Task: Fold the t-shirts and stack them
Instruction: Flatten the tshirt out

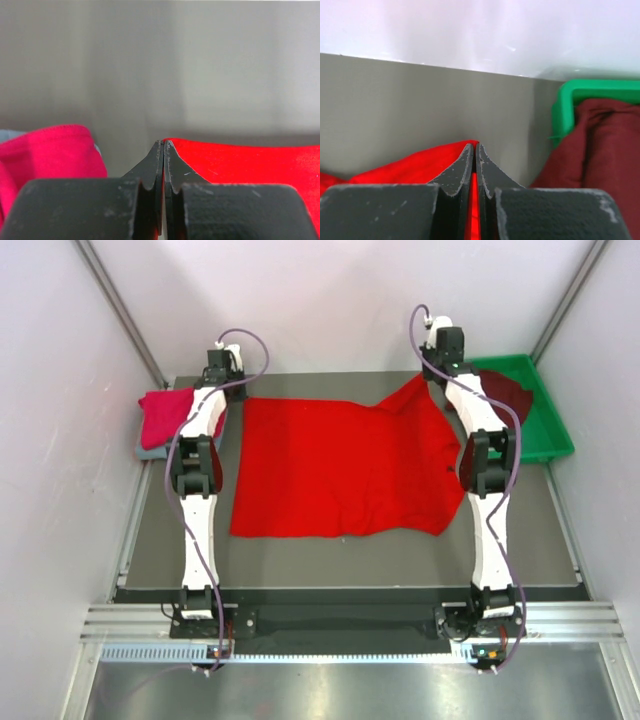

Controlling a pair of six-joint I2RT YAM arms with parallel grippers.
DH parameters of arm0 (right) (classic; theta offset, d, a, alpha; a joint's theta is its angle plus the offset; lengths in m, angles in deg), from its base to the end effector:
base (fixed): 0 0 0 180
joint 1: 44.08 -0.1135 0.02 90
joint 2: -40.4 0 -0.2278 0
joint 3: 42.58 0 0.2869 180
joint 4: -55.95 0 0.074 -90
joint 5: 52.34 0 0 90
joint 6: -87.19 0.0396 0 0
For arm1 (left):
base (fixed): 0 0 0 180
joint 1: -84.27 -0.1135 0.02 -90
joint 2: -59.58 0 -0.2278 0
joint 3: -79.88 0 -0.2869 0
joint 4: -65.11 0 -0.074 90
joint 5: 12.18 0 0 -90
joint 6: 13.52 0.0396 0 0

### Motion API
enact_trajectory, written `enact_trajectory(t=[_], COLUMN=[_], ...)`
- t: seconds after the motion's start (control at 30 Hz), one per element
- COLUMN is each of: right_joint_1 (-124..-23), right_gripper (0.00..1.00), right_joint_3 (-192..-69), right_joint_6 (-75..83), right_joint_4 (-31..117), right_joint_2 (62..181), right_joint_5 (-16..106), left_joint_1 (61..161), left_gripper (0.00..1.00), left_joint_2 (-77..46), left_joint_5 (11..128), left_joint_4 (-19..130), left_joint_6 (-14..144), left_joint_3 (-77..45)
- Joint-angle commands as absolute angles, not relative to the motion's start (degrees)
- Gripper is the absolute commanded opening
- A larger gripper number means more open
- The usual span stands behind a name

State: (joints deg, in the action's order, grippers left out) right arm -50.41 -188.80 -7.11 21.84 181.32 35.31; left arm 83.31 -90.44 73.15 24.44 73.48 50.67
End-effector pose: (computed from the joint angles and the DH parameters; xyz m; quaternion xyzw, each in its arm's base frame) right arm 0.5786 0.0626 0.2289 -0.0693 0.8579 -0.0086 0.5091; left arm 0.5912 0.0067 0.1584 -0.0140 0.9052 -0.0444 0.4223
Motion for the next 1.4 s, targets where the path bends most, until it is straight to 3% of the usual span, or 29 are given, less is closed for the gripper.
enact_trajectory(t=[0.0, 0.37, 0.53, 0.9, 1.13, 1.37], right_joint_1=[-51.38, -51.38, -50.68, -45.76, -44.96, -45.14], right_gripper=[0.0, 0.0, 0.0, 0.0, 0.0, 0.0], right_joint_3=[-192.91, -188.17, -184.57, -160.33, -151.52, -153.88], right_joint_6=[-6.15, -8.79, -8.52, -5.27, -5.01, -3.51], right_joint_4=[24.1, 21.91, 19.1, 14.0, 8.91, 0.82], right_joint_2=[183.48, 166.71, 155.22, 122.89, 101.96, 87.52], right_joint_5=[35.99, 36.33, 38.87, 49.87, 50.67, 50.58], left_joint_1=[83.3, 83.21, 83.3, 83.3, 83.39, 83.3], left_gripper=[0.0, 0.0, 0.0, 0.0, 0.0, 0.0], left_joint_2=[-90.46, -76.93, -63.31, -28.19, -6.89, 9.46], left_joint_5=[75.27, 67.36, 65.07, 61.81, 61.73, 60.24], left_joint_4=[30.8, 31.07, 32.3, 25.72, 20.0, 13.75], left_joint_6=[74.99, 72.88, 75.07, 75.95, 75.69, 79.73], left_joint_3=[51.87, 44.78, 34.31, 10.84, 5.65, 3.1])
